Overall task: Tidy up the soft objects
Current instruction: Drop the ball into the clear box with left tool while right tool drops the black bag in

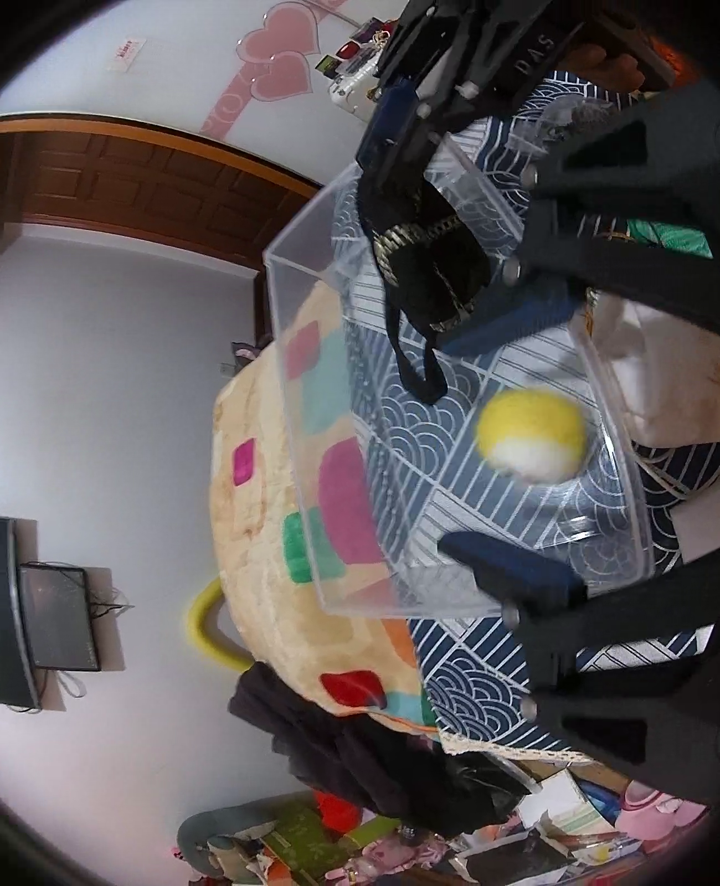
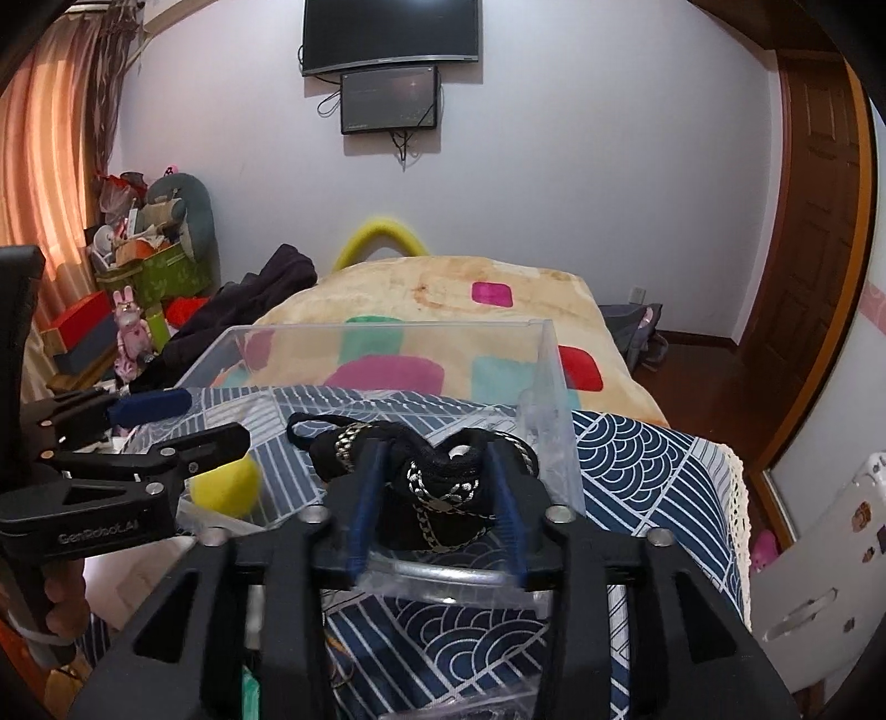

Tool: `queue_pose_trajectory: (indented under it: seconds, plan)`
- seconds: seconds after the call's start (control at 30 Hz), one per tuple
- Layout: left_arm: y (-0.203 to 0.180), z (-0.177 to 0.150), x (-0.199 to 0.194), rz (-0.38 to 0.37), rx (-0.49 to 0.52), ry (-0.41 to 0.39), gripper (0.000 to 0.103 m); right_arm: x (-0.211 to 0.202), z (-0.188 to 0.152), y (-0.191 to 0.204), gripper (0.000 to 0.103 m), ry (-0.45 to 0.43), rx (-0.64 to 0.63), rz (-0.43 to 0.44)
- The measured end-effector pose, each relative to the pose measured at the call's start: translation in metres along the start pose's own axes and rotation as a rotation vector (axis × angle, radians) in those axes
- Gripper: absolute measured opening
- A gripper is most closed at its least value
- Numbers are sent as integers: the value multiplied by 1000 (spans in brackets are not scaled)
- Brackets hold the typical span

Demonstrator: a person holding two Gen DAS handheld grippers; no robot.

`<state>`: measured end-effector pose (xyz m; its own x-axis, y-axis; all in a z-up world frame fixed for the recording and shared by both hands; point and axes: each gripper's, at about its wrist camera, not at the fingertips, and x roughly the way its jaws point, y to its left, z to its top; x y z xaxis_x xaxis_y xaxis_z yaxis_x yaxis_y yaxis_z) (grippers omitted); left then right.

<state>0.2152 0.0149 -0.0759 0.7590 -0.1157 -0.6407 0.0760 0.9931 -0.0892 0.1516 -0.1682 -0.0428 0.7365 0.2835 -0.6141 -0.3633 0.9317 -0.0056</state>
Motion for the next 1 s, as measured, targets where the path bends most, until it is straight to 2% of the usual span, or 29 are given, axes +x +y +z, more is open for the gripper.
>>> queue_pose_trajectory:
  seconds: [0.07,0.2,0.33,0.43,0.5,0.67,0.9,1.0]
  plan:
    - [-3,1,-8,0,11,-13,72,-5,0,-1,49,-9,-1,-6]
    - [-6,3,-26,1,20,-41,83,-14,4,-5,51,-27,15,5]
    - [-2,1,-50,17,32,-71,99,-27,7,-7,63,-62,27,8]
    - [5,-7,-68,39,51,-81,100,-40,7,-9,69,-90,33,11]
    - [11,-15,-77,56,68,-65,101,-46,5,-11,74,-102,41,11]
    - [33,-54,-87,97,98,9,102,-56,-1,-11,76,-109,34,7]
    - [52,-121,-76,131,169,172,102,-60,-22,-18,81,-69,28,-23]
    - [53,-134,-67,141,206,215,102,-60,-31,-20,81,-37,23,-37]
